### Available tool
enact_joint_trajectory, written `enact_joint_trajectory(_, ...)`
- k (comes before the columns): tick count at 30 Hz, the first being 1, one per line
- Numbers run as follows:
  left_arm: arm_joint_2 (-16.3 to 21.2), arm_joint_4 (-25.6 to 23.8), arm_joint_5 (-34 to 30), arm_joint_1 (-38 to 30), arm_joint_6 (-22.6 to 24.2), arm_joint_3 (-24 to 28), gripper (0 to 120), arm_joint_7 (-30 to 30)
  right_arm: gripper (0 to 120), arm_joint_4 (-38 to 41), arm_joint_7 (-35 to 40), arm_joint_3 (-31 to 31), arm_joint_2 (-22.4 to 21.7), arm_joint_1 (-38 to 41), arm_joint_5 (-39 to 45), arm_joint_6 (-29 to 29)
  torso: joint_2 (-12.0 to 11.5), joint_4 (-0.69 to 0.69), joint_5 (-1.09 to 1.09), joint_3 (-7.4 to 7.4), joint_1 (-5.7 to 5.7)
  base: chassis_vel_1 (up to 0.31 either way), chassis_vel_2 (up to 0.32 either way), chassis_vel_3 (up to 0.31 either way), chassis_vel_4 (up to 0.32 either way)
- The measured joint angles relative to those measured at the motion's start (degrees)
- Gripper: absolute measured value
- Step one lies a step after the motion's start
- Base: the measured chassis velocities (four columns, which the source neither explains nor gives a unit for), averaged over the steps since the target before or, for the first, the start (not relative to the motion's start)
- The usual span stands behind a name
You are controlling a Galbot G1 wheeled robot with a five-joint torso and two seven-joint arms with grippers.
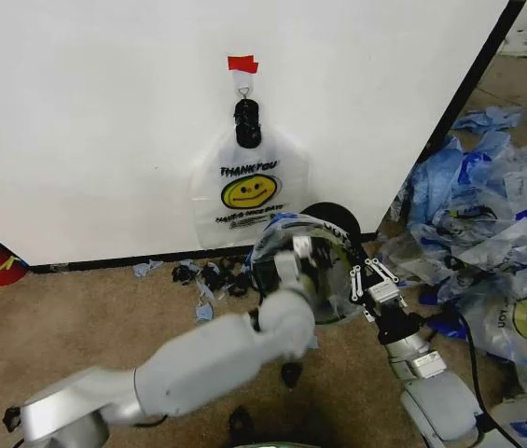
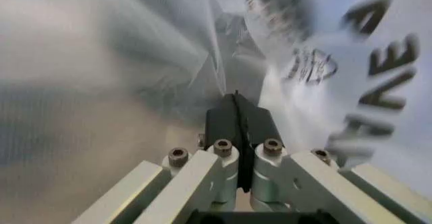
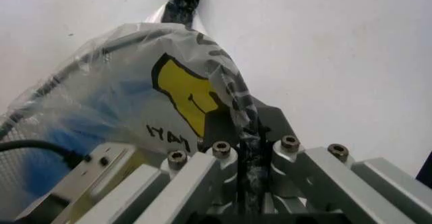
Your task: Pick up the garbage bag from the wall and place it over the trash bin.
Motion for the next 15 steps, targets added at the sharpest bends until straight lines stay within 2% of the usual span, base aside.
enact_joint_trajectory(6,0.8,0.3,1.8,0.3,0.4,1.4,0,0.2,0,0.4,0.0,0.0,-0.1,-0.4,0.3,0.1,0.0,-0.01,0.0,0.0,0.0,0.0,0.0,0.0,0.0)
enact_joint_trajectory(15,-0.2,2.6,2.0,-0.7,0.3,0.6,0,0.3,0,1.9,-0.7,0.1,-0.2,-1.6,0.3,0.3,0.0,-0.01,0.0,0.0,0.0,0.0,0.0,0.0,0.0)
